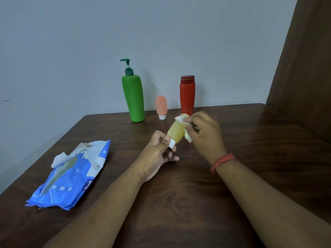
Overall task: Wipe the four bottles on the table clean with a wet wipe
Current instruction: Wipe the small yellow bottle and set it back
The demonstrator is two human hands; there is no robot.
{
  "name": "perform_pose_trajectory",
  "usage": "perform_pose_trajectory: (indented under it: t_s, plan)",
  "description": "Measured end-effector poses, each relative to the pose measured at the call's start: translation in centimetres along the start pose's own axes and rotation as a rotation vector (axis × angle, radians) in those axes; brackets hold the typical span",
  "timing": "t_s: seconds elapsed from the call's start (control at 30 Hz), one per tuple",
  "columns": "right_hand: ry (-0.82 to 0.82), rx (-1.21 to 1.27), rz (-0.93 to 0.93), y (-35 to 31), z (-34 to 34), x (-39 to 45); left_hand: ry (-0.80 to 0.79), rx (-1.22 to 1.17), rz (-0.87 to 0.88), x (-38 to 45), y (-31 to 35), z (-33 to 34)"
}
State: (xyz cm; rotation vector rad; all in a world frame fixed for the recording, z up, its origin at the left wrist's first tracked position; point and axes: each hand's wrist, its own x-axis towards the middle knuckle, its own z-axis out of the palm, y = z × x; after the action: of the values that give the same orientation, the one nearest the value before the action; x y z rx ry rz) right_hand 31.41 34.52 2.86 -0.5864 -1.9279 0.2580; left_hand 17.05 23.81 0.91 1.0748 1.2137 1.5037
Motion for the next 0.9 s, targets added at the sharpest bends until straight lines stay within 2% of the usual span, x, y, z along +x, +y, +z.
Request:
perform_pose_trajectory:
  t_s: [0.1, 0.27, 0.47, 0.63, 0.8, 0.83, 0.9]
  plan:
    - [-0.080, -0.019, -0.075, -0.5, 1.0, -0.2, 0.010, -0.043, -0.010, 0.1, 0.1, -0.5]
    - [0.107, -0.061, 0.106, 1.6, -0.6, 0.6, -0.068, 0.000, -0.017, -0.2, 0.2, -0.4]
    - [-0.124, -0.002, -0.149, -0.1, 1.2, -0.3, -0.016, -0.135, -0.054, 0.0, 0.4, -1.0]
    - [0.074, -0.039, 0.099, 1.3, -0.2, 0.3, -0.090, -0.065, -0.058, -0.3, 0.4, -0.6]
    - [-0.135, 0.065, -0.138, -0.3, 0.9, -0.6, -0.038, -0.173, -0.057, -0.1, 0.5, -1.1]
    - [-0.132, 0.056, -0.141, -0.3, 1.0, -0.4, -0.041, -0.173, -0.058, -0.1, 0.5, -1.2]
    - [-0.018, 0.040, -0.044, 0.2, 0.5, 0.1, -0.067, -0.131, -0.061, -0.2, 0.5, -1.1]
